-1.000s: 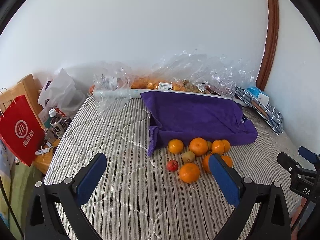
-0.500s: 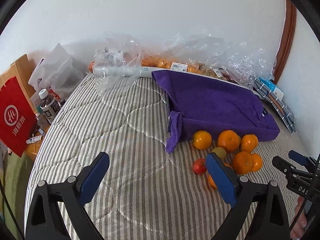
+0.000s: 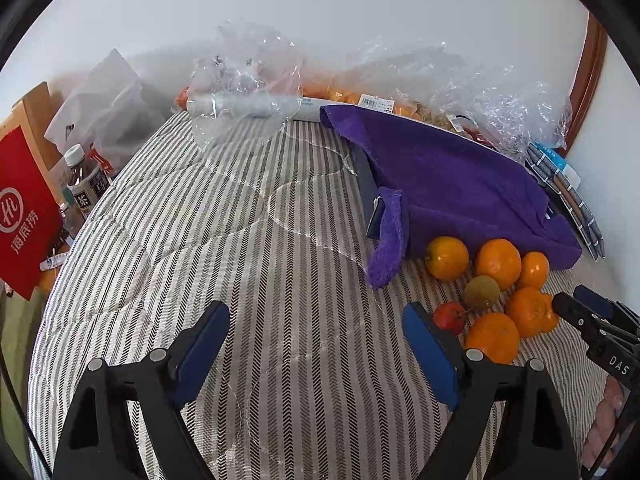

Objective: Organize fruits
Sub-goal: 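Move the right gripper to a large orange and close on it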

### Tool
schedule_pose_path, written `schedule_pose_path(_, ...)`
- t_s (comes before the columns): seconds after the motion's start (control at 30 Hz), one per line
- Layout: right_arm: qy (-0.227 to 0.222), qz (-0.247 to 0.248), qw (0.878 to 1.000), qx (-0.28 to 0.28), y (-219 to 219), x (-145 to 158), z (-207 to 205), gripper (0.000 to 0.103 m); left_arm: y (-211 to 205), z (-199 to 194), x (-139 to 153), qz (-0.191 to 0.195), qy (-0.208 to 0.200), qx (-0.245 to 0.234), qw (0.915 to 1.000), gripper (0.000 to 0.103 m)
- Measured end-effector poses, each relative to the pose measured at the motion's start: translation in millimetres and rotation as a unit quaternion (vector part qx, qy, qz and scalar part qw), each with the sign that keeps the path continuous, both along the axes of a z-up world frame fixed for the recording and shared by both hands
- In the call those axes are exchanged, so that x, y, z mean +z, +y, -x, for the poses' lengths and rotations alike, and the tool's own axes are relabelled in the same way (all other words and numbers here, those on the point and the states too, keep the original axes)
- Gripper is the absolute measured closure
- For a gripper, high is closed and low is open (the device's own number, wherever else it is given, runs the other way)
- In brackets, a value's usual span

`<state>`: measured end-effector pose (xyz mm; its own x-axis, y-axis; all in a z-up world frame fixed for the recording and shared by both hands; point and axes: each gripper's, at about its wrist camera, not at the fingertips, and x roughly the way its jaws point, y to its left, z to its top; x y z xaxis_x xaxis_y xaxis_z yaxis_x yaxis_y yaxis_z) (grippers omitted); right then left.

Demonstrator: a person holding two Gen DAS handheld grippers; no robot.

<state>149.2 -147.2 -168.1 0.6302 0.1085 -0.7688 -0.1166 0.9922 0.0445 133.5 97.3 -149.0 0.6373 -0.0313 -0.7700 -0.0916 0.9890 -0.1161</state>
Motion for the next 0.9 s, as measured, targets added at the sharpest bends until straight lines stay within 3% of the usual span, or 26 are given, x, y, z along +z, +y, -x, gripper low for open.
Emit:
schedule_pose_path(0.23, 0.010, 0.003, 1.000, 0.023, 9, -7, 1, 0.045, 5, 3, -2, 0.026, 0.004, 0.002, 0.9997, 0.016)
schedule_pose_path(0.37, 0.022, 0.011, 0.999, 0.027, 15, -15, -1, 0.056, 7, 4, -4, 0.043, 0.010, 0.000, 0.9990, 0.016)
schedule_pose_path(0.6, 0.028, 0.023, 0.999, 0.016, 19, -19, -8, 0.071, -4, 6, -8, 0.020, 0.016, -0.011, 0.9996, 0.016)
schedule_pose_path(0.9, 0.028, -0.007, 1.000, 0.007, 7, -19, -10, 0.071, -8, 6, -11, -0.002, 0.021, -0.013, 0.9997, 0.020)
